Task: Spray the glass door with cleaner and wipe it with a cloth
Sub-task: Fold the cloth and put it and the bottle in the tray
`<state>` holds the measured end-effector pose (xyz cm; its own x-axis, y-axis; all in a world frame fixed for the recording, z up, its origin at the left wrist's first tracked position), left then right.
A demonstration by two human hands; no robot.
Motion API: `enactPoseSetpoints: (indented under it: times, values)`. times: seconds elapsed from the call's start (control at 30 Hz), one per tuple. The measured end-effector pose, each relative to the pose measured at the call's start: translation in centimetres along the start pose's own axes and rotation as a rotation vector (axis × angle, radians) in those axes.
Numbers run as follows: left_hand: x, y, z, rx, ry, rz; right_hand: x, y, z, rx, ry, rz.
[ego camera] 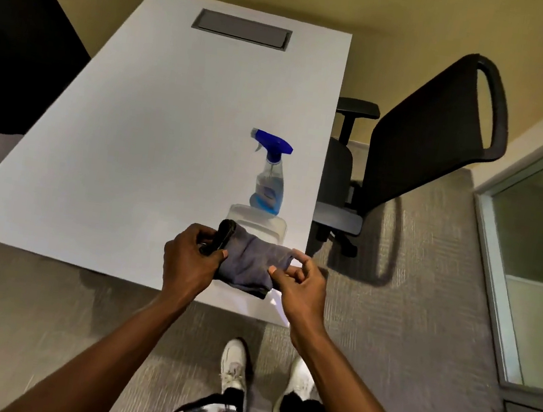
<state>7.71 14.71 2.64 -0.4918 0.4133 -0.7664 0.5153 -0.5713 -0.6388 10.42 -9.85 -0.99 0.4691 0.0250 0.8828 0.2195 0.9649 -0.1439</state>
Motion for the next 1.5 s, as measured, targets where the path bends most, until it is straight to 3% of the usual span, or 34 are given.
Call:
enactPoseSetpoints:
  times: [0.53,0.87,1.23,1.33,1.5]
  values:
    - [2.5,3.2,-1.0,0.068,0.134,-0.153,-1.9,3.8,-1.9,-0.007,-0.130,0.354]
    - [1.8,5.6,0.8,0.190,0.286,-0.324,-3.1,4.8,-2.1,-0.054,-0.370,0.689]
    - [3.0,6.0,1.3,0.223,0.413,-0.522,-2.4,5.4,-1.3,-0.111,-0.556,0.721]
    - [3.4,5.4,1.2,0.193,0.393,-0.558,0.2,5.0,-3.0,-0.167,-0.559,0.677]
    - [5.4,3.8,0.6,0.112,0.132,-0.470,7.0,6.4,-8.4,-0.196,-0.529,0.579]
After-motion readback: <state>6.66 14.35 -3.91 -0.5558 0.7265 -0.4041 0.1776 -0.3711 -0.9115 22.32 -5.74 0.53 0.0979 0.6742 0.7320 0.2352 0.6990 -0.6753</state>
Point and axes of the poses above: each hand's wrist, its own z-axis away from the middle knuckle, its own y-axis out of the palm, x = y × z, the point moved 7 cm from there along -z, towards the middle knuckle, and after that the axes turned 13 degrees about -x, right-handed, at the moved point
